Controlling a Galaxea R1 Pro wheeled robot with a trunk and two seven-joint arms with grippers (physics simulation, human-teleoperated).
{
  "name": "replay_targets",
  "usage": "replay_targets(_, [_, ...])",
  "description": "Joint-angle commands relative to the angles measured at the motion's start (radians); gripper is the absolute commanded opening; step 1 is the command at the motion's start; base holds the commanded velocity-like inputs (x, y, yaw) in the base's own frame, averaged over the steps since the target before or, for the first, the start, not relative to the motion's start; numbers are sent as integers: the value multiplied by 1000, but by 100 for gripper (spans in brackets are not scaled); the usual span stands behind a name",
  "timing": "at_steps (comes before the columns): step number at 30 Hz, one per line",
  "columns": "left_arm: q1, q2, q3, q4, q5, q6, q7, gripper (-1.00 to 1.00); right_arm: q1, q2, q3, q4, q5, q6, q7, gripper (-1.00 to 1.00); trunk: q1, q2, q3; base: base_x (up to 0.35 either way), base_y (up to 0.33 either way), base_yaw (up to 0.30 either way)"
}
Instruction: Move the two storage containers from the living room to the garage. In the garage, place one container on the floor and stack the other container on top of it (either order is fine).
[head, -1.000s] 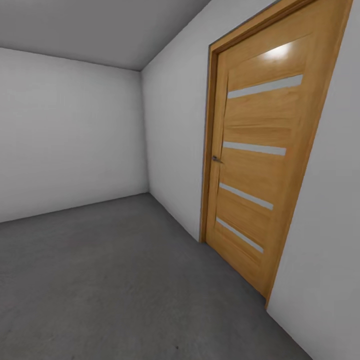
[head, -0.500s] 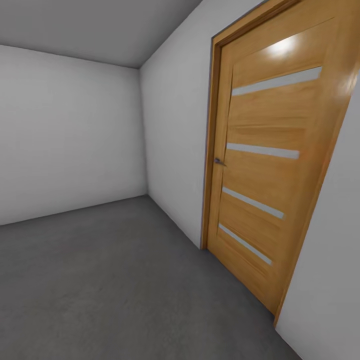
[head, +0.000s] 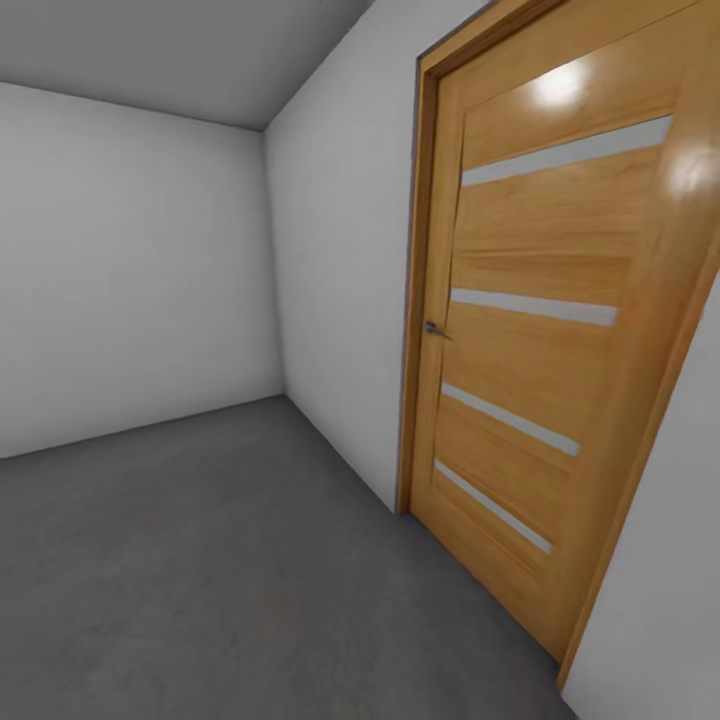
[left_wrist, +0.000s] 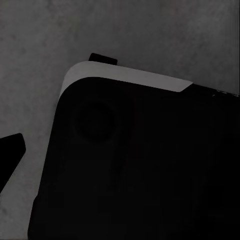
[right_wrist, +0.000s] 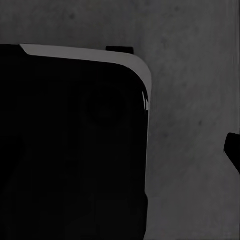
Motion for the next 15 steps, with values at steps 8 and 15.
replay_targets(8, [0, 0, 0, 0, 10, -2, 0, 100, 0, 0, -1, 0, 3, -3, 3, 100, 1, 0, -1, 322, 0, -220])
replay_targets(15, [0, 0, 0, 0, 10, -2, 0, 100, 0, -1, -1, 0, 3, -3, 2, 100, 1, 0, -1, 322, 35, -239])
